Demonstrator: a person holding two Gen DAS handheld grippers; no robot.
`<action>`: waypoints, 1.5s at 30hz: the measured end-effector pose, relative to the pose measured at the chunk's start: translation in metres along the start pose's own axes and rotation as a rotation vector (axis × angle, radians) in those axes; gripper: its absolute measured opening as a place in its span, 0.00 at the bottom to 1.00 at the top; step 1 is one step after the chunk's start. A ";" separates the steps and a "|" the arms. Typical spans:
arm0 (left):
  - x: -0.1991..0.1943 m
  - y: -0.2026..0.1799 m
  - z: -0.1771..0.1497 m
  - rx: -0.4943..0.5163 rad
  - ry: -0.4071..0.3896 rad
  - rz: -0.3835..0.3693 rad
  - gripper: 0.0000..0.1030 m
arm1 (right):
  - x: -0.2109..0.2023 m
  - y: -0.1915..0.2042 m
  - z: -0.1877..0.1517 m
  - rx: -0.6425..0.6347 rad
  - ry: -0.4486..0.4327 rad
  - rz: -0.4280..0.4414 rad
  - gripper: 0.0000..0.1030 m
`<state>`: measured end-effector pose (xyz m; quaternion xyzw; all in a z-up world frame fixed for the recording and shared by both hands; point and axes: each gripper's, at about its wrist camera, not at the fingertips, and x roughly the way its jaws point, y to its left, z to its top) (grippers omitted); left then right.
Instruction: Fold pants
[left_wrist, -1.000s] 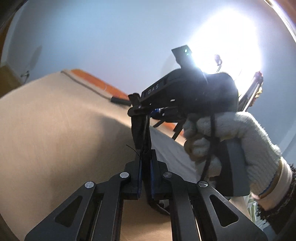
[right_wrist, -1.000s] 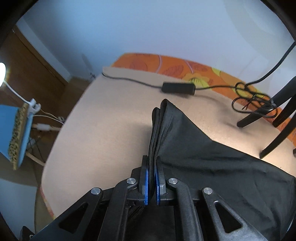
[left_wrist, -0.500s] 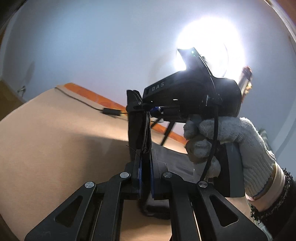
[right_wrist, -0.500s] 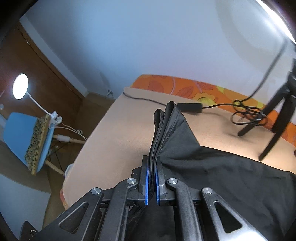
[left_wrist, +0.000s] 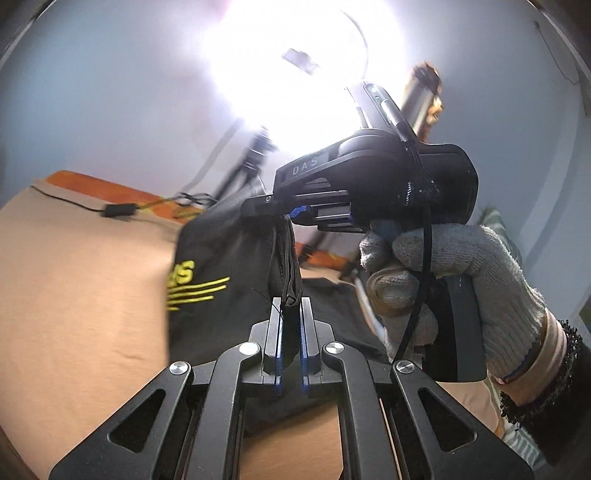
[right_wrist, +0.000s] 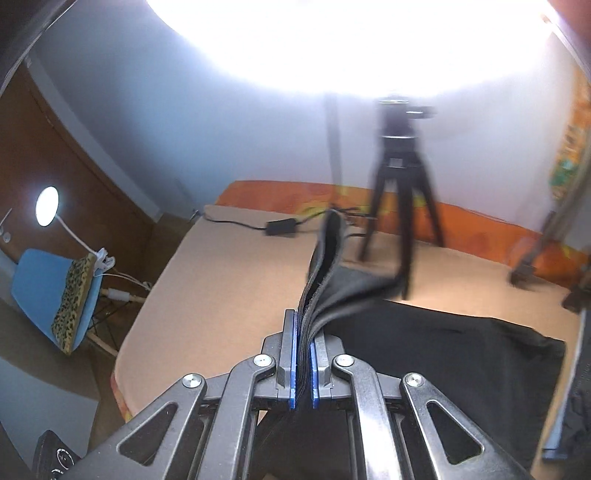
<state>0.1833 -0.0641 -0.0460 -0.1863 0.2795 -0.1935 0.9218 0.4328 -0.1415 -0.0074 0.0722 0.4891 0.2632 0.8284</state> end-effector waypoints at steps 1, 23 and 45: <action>0.008 -0.007 -0.002 0.010 0.007 -0.005 0.05 | -0.004 -0.007 -0.002 0.003 -0.002 -0.008 0.03; 0.145 -0.092 -0.032 0.047 0.201 -0.179 0.05 | -0.043 -0.172 -0.042 0.060 -0.004 -0.080 0.03; 0.178 -0.107 -0.055 0.084 0.298 -0.197 0.05 | -0.025 -0.201 -0.040 0.025 -0.066 -0.163 0.02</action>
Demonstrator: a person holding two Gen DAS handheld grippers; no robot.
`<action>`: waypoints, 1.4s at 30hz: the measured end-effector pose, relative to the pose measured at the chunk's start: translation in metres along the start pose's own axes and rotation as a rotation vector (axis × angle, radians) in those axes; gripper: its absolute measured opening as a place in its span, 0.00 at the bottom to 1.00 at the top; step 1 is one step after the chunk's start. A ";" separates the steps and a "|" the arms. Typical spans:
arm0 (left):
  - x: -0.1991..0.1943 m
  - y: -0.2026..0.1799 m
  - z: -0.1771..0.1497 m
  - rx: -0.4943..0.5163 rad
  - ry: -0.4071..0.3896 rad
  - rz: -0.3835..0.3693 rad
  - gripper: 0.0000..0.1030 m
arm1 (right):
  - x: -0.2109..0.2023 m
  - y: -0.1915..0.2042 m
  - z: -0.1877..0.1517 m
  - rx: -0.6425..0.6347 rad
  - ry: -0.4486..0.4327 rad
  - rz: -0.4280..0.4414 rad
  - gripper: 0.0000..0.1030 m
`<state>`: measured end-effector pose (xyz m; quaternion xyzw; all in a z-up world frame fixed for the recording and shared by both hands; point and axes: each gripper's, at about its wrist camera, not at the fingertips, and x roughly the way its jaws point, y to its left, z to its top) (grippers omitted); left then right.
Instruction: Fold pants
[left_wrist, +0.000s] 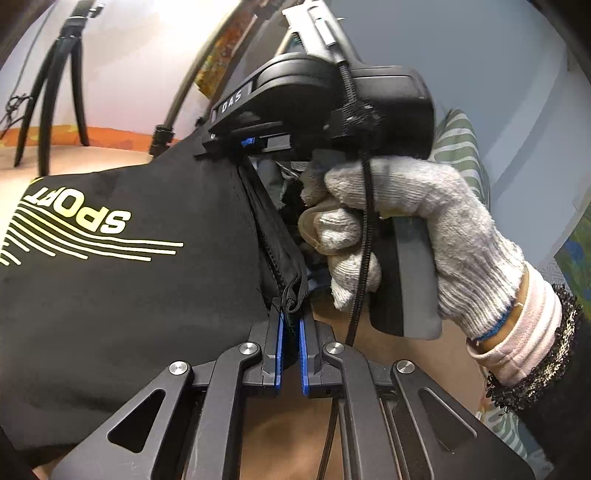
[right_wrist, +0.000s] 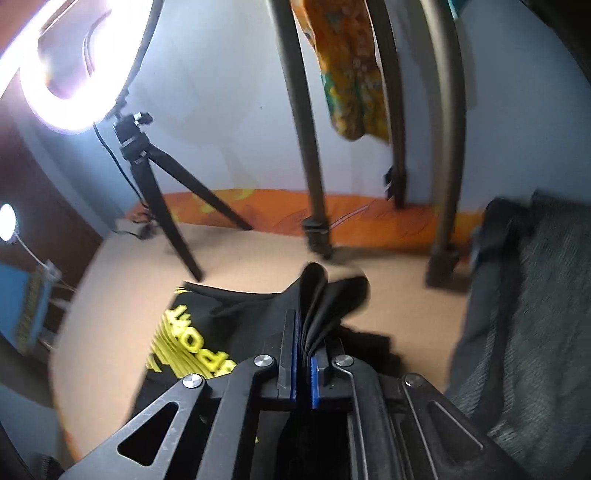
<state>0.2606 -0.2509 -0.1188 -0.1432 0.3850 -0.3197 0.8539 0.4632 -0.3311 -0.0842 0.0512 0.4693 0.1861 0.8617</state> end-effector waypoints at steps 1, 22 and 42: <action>0.002 -0.001 0.001 -0.002 0.002 0.002 0.05 | 0.002 -0.003 0.000 -0.004 0.007 -0.016 0.02; -0.128 0.028 -0.027 0.124 0.026 0.227 0.33 | -0.100 -0.007 -0.052 -0.012 -0.088 -0.005 0.41; -0.091 0.088 -0.022 0.139 0.163 0.406 0.33 | -0.070 0.002 -0.125 -0.070 0.090 -0.010 0.36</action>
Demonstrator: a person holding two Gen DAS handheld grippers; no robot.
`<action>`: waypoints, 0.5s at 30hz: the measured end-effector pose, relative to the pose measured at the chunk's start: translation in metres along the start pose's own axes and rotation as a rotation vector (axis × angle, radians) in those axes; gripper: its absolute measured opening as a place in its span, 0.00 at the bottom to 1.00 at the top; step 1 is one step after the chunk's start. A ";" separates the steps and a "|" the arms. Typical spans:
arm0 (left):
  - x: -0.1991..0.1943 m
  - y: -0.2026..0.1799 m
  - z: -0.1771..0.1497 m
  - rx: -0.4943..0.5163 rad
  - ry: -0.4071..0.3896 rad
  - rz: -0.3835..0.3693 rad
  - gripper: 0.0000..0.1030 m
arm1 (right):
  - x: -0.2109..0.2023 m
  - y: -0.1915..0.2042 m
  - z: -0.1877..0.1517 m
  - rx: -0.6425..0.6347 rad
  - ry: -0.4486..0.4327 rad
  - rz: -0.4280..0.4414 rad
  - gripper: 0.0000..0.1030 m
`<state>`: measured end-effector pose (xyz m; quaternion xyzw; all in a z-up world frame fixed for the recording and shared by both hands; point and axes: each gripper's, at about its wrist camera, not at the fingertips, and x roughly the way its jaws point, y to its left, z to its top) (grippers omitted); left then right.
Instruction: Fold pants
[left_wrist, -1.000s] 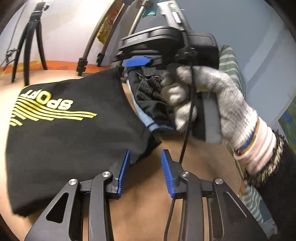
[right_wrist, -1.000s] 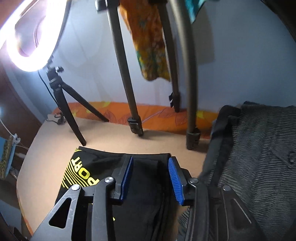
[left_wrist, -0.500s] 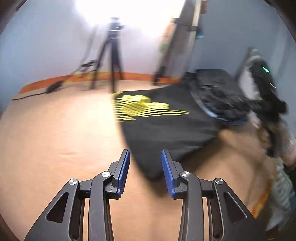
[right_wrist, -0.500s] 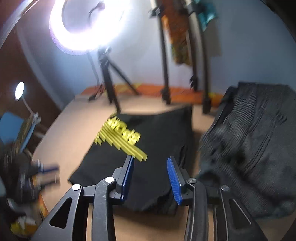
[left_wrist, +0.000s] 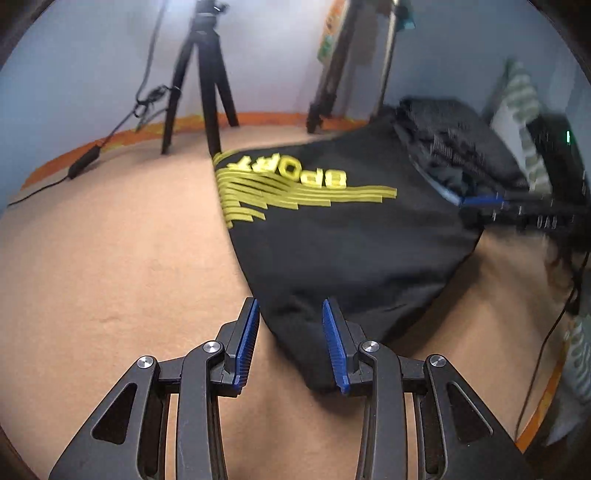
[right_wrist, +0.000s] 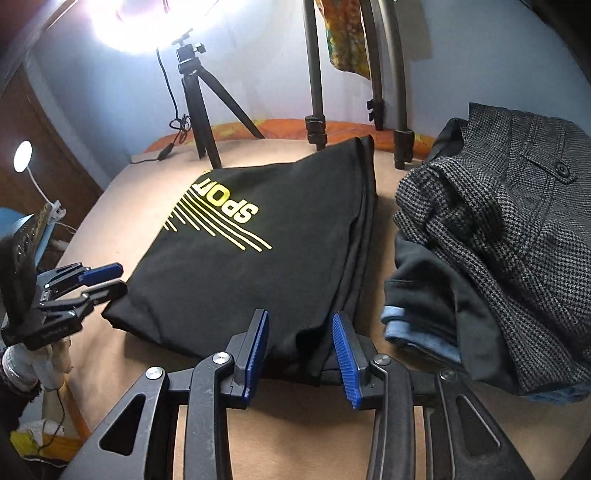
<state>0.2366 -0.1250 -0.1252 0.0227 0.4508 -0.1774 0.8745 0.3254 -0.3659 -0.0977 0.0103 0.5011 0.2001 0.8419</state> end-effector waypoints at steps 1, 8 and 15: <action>0.001 -0.002 -0.004 0.016 0.009 0.010 0.33 | 0.001 0.001 0.000 -0.003 0.003 -0.006 0.36; -0.003 0.001 -0.014 0.041 0.014 -0.003 0.33 | 0.011 -0.008 0.004 0.005 0.043 -0.045 0.36; -0.011 0.034 0.017 -0.102 -0.049 -0.052 0.46 | 0.000 -0.020 0.031 0.063 -0.021 0.011 0.70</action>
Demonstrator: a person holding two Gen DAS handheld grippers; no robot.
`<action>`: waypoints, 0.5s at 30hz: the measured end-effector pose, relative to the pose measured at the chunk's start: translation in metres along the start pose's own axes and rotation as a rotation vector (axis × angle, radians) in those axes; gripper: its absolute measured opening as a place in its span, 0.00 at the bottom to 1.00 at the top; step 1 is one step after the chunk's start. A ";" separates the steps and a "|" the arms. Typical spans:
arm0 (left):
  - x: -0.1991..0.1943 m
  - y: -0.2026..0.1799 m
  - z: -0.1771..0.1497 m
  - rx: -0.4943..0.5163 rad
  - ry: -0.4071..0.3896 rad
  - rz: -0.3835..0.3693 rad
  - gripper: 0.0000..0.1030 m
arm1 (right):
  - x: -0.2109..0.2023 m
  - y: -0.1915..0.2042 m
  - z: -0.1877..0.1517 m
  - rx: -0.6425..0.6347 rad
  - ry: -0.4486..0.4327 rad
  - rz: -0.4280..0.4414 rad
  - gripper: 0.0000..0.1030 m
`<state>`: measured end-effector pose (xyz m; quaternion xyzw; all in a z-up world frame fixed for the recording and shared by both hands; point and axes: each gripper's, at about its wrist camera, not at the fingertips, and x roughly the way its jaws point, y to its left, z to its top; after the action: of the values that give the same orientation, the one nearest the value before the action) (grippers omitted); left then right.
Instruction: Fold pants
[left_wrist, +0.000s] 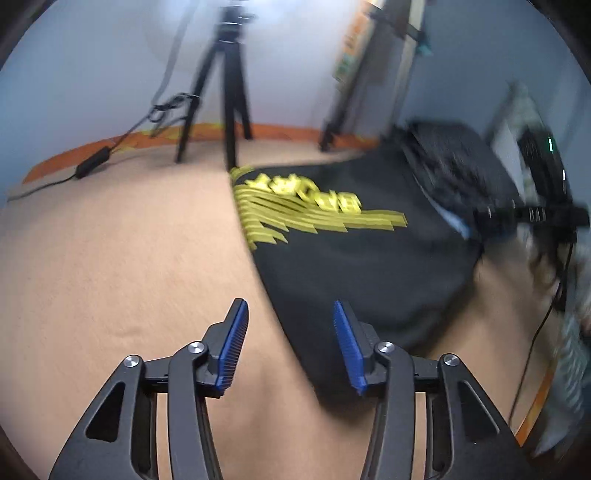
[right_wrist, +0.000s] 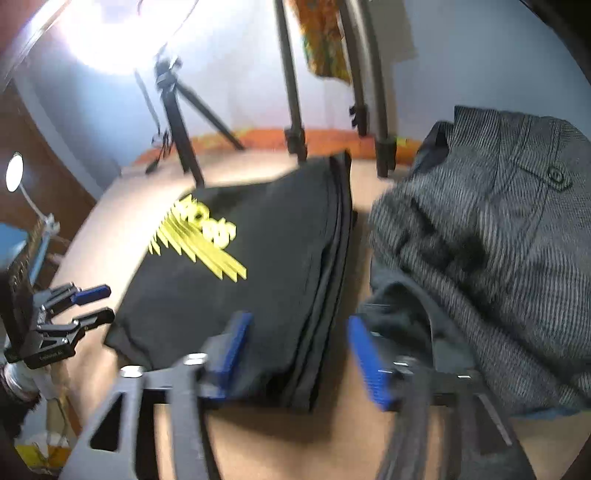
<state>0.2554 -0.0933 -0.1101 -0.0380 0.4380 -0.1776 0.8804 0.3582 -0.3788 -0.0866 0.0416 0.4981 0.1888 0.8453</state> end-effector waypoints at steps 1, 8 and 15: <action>0.004 0.007 0.007 -0.041 0.003 -0.019 0.46 | 0.003 -0.003 0.006 0.019 0.005 0.019 0.70; 0.036 0.024 0.038 -0.133 0.027 -0.032 0.46 | 0.040 -0.017 0.039 0.153 0.062 0.028 0.70; 0.058 0.033 0.059 -0.190 0.007 -0.036 0.46 | 0.072 -0.016 0.063 0.175 0.099 -0.057 0.70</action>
<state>0.3431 -0.0876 -0.1252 -0.1285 0.4553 -0.1515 0.8679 0.4481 -0.3598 -0.1188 0.0917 0.5549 0.1225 0.8178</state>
